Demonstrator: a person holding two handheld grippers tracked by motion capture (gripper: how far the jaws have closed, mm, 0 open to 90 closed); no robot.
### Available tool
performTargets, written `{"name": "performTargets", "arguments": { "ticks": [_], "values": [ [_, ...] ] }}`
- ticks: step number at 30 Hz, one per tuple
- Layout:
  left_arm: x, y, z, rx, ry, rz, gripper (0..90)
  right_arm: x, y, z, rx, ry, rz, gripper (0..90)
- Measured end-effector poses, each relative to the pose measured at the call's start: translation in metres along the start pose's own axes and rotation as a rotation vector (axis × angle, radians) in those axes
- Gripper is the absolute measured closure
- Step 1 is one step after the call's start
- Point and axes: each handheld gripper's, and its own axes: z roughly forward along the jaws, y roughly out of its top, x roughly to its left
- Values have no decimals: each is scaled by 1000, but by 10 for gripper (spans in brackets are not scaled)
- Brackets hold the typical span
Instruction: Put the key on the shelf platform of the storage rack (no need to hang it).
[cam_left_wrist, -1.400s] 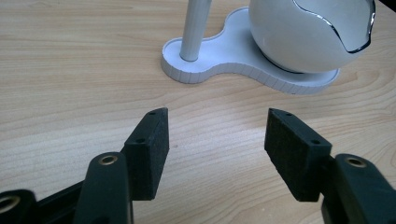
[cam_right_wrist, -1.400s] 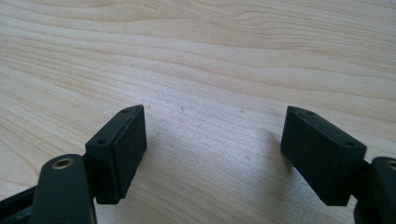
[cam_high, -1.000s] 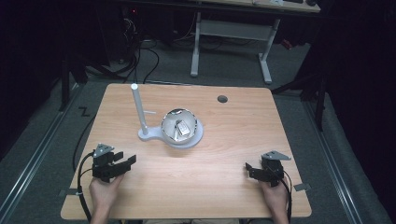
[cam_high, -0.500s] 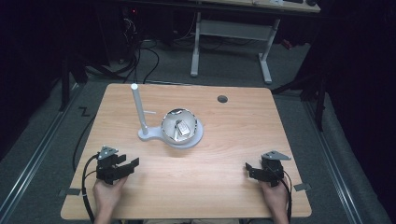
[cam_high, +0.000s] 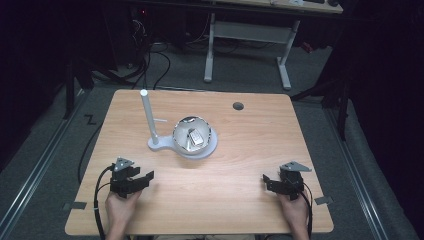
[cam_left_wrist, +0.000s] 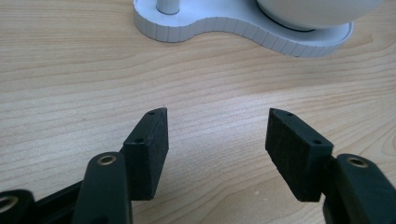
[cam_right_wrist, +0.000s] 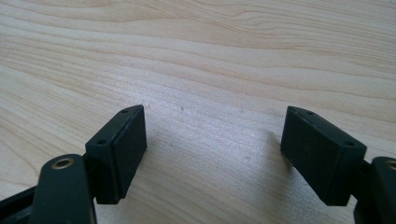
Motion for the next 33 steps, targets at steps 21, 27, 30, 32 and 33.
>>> {"name": "performTargets", "arguments": {
  "ticks": [21,27,30,32,33],
  "values": [
    [1,-18,10,-9,8,36,396,0,0,0,0,0,0,229],
    [1,-22,12,-13,10,45,394,0,0,0,0,0,0,229],
    [1,-25,14,-19,13,49,393,0,0,0,0,0,0,229],
    [2,-27,16,-28,13,71,393,0,0,0,0,0,0,229],
    [2,-27,16,-28,13,71,393,0,0,0,0,0,0,229]
  ]
}}
